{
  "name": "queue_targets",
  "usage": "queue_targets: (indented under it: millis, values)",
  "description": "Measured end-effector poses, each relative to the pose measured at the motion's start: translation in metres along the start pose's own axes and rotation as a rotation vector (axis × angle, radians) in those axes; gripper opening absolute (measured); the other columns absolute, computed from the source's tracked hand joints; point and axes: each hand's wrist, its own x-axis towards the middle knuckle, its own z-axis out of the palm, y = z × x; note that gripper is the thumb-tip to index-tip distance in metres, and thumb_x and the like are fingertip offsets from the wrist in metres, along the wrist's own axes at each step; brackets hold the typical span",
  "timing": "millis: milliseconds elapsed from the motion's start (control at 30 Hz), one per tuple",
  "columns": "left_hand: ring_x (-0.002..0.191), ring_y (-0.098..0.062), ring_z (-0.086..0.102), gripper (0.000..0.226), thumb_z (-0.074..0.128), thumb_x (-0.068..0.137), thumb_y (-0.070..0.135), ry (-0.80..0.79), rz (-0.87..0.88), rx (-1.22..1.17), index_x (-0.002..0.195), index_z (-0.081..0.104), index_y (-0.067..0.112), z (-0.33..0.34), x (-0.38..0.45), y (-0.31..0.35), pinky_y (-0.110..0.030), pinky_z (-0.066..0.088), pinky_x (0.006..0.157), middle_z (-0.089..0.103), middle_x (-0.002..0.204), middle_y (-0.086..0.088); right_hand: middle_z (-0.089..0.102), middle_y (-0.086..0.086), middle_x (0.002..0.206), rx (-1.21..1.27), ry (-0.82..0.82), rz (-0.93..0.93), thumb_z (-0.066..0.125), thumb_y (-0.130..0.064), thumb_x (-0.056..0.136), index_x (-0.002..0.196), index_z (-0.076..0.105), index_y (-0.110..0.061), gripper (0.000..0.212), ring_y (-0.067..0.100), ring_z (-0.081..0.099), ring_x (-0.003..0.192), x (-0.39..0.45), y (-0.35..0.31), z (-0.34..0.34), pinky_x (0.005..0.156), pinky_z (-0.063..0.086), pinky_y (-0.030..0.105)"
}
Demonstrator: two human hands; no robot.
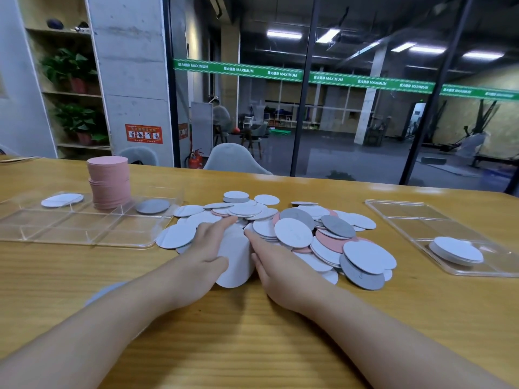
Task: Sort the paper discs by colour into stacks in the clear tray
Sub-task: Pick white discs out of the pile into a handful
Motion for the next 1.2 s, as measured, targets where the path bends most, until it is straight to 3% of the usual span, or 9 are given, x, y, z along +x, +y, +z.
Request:
queue_targets:
  millis: [133,367,467,667,833,900,967,1100,1200]
  values:
    - [0.125,0.014,0.005,0.066,0.035,0.097,0.013,0.012,-0.010,-0.004,0.147,0.001,0.040,0.000,0.000,-0.001,-0.016,0.012,0.099,0.005,0.146,0.023,0.051,0.004,0.135,-0.043,0.018,-0.054,0.032,-0.012,0.099,0.147,0.023,-0.020,0.049,0.023,0.050,0.116,-0.002,0.000,-0.005,0.095,0.040,0.035]
    - [0.127,0.002,0.020,0.060,0.041,0.095,0.009,0.046,0.030,-0.036,0.138,0.019,0.045,-0.001,-0.001,0.003,-0.018,0.022,0.095,0.022,0.139,0.023,0.061,-0.009,0.118,-0.020,0.231,-0.019,0.043,-0.016,0.095,0.120,0.057,-0.022,0.030,0.011,0.051,0.112,0.000,0.015,-0.032,0.094,0.042,0.033]
    - [0.124,-0.002,0.027,0.059,0.042,0.095,0.008,0.039,0.037,-0.064,0.132,0.022,0.049,-0.001,-0.002,0.004,-0.016,0.028,0.090,0.026,0.136,0.022,0.059,-0.004,0.121,-0.157,0.311,0.118,0.045,-0.027,0.095,0.121,0.055,-0.021,0.029,0.017,0.046,0.118,0.004,0.034,-0.038,0.094,0.039,0.033]
    - [0.122,-0.001,0.029,0.059,0.042,0.095,0.010,0.033,0.030,-0.082,0.134,0.024,0.050,-0.002,-0.003,0.003,-0.008,0.029,0.089,0.029,0.134,0.025,0.050,0.000,0.131,-0.245,0.177,0.383,0.050,-0.052,0.089,0.136,0.036,-0.019,0.059,0.023,0.041,0.122,0.005,0.055,-0.028,0.095,0.035,0.036]
    - [0.096,0.000,0.049,0.054,0.044,0.095,0.015,0.039,0.005,-0.066,0.129,0.029,0.054,-0.003,-0.004,0.008,-0.012,0.042,0.072,0.036,0.117,0.035,0.052,-0.003,0.120,-0.124,0.288,0.410,0.065,-0.041,0.077,0.127,0.046,-0.020,0.058,0.021,0.044,0.116,0.012,0.052,-0.031,0.092,0.040,0.033]
    - [0.072,-0.006,0.054,0.052,0.044,0.095,0.016,0.049,-0.028,-0.069,0.124,0.030,0.057,-0.003,-0.005,0.010,-0.015,0.048,0.064,0.040,0.109,0.030,0.055,-0.007,0.112,0.028,0.267,0.360,0.062,-0.026,0.086,0.121,0.051,-0.021,0.037,0.015,0.048,0.107,0.011,0.047,-0.039,0.082,0.038,0.023]
    - [0.058,-0.009,0.058,0.052,0.045,0.094,0.016,0.058,-0.056,-0.085,0.121,0.031,0.058,-0.003,-0.004,0.010,-0.021,0.053,0.066,0.042,0.109,0.025,0.058,-0.014,0.089,0.160,0.233,0.263,0.057,-0.018,0.092,0.095,0.058,-0.028,0.011,0.009,0.052,0.085,0.005,0.040,-0.050,0.066,0.037,0.014]
    - [0.055,-0.014,0.065,0.053,0.046,0.094,0.014,0.071,-0.098,-0.141,0.124,0.034,0.056,-0.003,-0.001,0.008,-0.034,0.055,0.078,0.045,0.117,0.010,0.061,-0.017,0.079,0.391,0.095,0.147,0.054,-0.015,0.095,0.083,0.064,-0.029,0.021,-0.006,0.055,0.070,-0.006,0.027,-0.068,0.063,0.039,0.008]
    - [0.061,-0.014,0.065,0.054,0.046,0.094,0.012,0.075,-0.080,-0.165,0.121,0.032,0.057,-0.002,-0.001,0.008,-0.034,0.055,0.080,0.045,0.115,0.014,0.053,-0.012,0.073,0.338,0.015,0.079,0.057,-0.012,0.093,0.079,0.064,-0.019,0.017,-0.002,0.047,0.059,-0.006,0.015,-0.066,0.057,0.037,0.008]
